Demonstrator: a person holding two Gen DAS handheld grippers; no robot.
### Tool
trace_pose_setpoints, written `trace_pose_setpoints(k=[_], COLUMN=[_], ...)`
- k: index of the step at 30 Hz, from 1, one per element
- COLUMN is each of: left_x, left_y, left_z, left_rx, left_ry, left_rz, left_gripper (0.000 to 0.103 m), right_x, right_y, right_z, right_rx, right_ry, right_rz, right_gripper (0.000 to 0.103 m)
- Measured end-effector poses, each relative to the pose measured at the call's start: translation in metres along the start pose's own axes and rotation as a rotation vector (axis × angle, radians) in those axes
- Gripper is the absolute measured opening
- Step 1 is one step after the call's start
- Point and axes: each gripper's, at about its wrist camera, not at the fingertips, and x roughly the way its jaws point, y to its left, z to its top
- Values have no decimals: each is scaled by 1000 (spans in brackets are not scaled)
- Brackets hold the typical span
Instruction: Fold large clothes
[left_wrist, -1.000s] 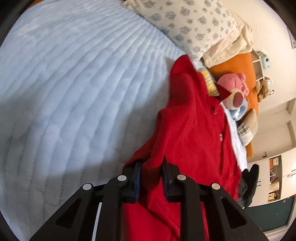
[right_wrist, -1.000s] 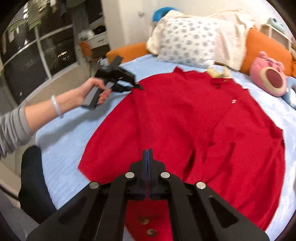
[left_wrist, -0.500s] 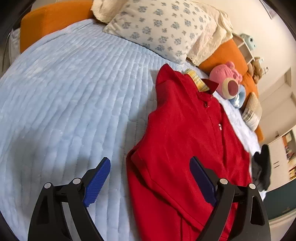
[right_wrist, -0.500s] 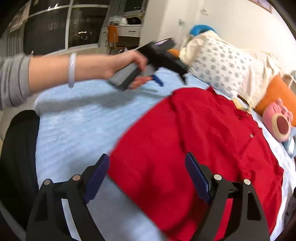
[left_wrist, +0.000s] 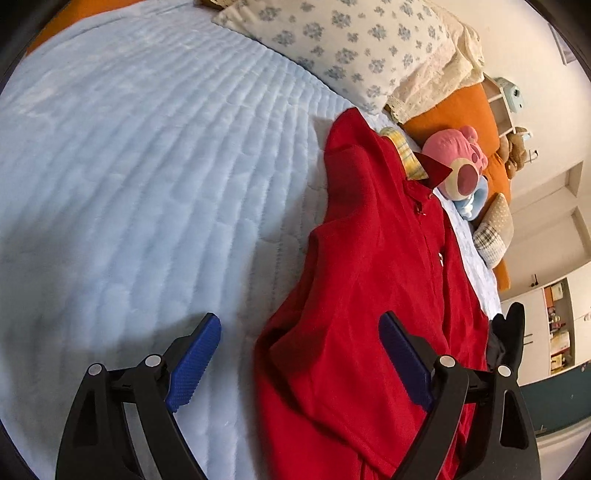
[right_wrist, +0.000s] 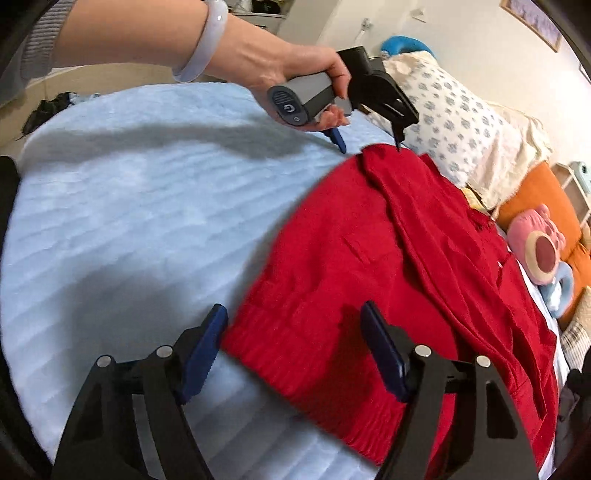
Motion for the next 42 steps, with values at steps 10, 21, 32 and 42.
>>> trace_pose_setpoints(k=[10, 21, 32, 42], left_x=[27, 24, -7, 89], left_y=[-16, -53, -237, -407], left_z=[15, 28, 49, 18], left_rx=[32, -7, 149, 341], left_ry=[31, 103, 17, 72], left_rz=[13, 191, 265, 250], left_gripper=[79, 25, 8, 8], right_x=[-1, -43, -116, -154], right_y=[-6, -63, -163, -272], right_z=[4, -4, -45, -137], right_rx=[36, 266, 572, 877], right_ry=[-46, -146, -282, -319], right_rz=[28, 140, 169, 130], right_gripper=[36, 19, 16, 15])
